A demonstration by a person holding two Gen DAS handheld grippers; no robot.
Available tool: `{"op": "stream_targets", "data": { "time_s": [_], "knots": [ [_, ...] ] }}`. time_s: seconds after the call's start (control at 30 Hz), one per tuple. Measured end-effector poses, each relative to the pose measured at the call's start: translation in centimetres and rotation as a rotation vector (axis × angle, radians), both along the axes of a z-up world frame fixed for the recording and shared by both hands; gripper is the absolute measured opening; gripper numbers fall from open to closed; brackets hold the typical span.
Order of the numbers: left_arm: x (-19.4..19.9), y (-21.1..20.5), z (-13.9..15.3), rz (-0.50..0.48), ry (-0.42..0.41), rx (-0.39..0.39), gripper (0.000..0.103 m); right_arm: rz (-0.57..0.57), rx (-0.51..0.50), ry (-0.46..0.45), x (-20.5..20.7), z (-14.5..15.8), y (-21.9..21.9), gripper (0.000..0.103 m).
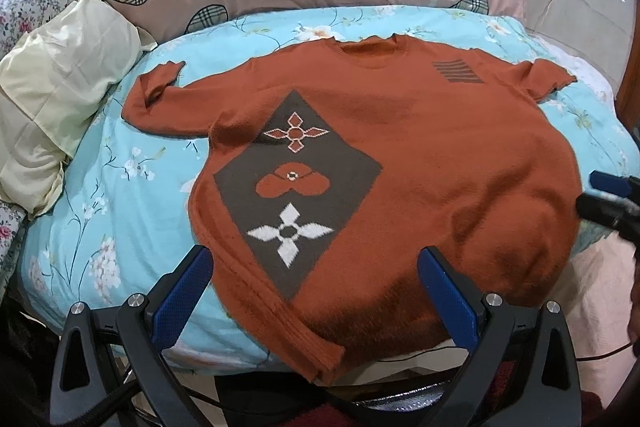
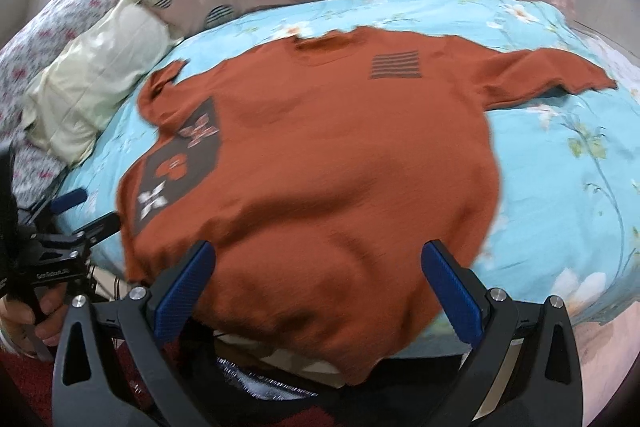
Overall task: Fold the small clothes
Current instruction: 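Grasp the ribbed sleeve cuff of the orange sweater with the right gripper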
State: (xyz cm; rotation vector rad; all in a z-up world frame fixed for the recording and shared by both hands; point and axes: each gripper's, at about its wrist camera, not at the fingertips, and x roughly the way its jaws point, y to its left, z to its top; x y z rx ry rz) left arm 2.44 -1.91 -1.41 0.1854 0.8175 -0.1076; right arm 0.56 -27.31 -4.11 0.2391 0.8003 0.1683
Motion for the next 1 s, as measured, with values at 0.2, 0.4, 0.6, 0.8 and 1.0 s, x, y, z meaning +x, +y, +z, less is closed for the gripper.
{"op": "stream_targets", "data": {
  "time_s": [0.2,0.4,0.6,0.8,1.0],
  "knots": [
    [3.4,0.4,0.0,0.032,-0.004,0.02,0.102,-0.185,0.038,-0.011,3.0,-0.2,-8.5,0.102],
    [6.3,0.6,0.4,0.058,0.009,0.028,0.102,-0.393,0.09,-0.018,7.9,-0.4,-19.6,0.097],
    [8.4,-0.2,-0.2,0.047,0.052,0.023,0.102,-0.66,0.198,-0.002,14.0,-1.5,-31.7,0.06],
    [10.6,-1.9,-1.8,0.043,0.126,0.008,0.102,-0.834,0.26,0.025,19.7,-3.5,-39.9,0.055],
    [12.4,-4.0,-3.4,0.014,0.176,0.028,0.102,-0.905,0.217,0.019,22.1,-4.0,-43.5,0.023]
  ]
}}
